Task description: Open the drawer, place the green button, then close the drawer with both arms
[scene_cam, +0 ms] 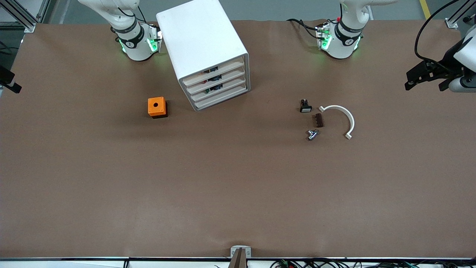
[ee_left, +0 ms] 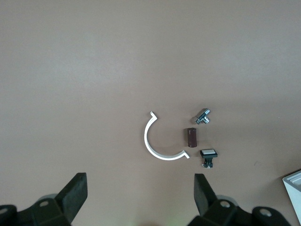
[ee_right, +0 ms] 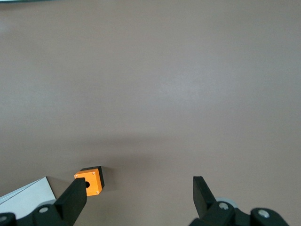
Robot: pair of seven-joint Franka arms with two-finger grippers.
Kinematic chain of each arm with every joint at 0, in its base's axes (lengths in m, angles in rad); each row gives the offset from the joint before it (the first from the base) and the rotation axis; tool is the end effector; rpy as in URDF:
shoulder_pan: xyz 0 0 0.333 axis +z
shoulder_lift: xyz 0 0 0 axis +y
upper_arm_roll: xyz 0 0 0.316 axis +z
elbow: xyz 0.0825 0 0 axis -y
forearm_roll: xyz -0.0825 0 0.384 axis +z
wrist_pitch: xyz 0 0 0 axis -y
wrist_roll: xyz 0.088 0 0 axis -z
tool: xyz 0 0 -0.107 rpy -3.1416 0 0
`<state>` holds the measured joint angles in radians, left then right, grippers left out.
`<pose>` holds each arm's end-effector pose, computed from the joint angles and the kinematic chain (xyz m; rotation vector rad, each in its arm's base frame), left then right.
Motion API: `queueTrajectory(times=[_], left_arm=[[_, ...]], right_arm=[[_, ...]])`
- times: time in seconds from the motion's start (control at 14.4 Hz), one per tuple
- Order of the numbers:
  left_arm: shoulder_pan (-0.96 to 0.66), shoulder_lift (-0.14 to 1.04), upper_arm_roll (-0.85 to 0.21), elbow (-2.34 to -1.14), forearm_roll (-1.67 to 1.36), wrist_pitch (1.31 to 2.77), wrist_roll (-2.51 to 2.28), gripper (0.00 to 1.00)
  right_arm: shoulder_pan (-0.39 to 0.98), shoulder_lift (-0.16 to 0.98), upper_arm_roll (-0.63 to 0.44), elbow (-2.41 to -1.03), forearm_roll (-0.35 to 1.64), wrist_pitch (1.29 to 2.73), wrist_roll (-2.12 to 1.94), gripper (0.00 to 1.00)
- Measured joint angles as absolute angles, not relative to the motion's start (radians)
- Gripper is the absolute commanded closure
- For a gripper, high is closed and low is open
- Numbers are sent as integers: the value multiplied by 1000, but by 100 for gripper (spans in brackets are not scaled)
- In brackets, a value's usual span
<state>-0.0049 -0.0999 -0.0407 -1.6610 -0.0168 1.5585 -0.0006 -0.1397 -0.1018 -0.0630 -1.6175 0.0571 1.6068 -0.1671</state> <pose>0.5208 -0.0267 0.6346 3.1281 -0.0704 -0.0047 0.5163 -0.1020 0.6608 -3.0915 0.0541 -0.1563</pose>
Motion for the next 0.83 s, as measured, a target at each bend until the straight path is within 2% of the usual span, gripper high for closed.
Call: queueTrajectory(times=[0.83], left_arm=[[-7, -99, -42, -1651, -17, 1556, -1, 0]], right_arm=[[-140, -102, -59, -1615, 58, 1617, -169, 0]])
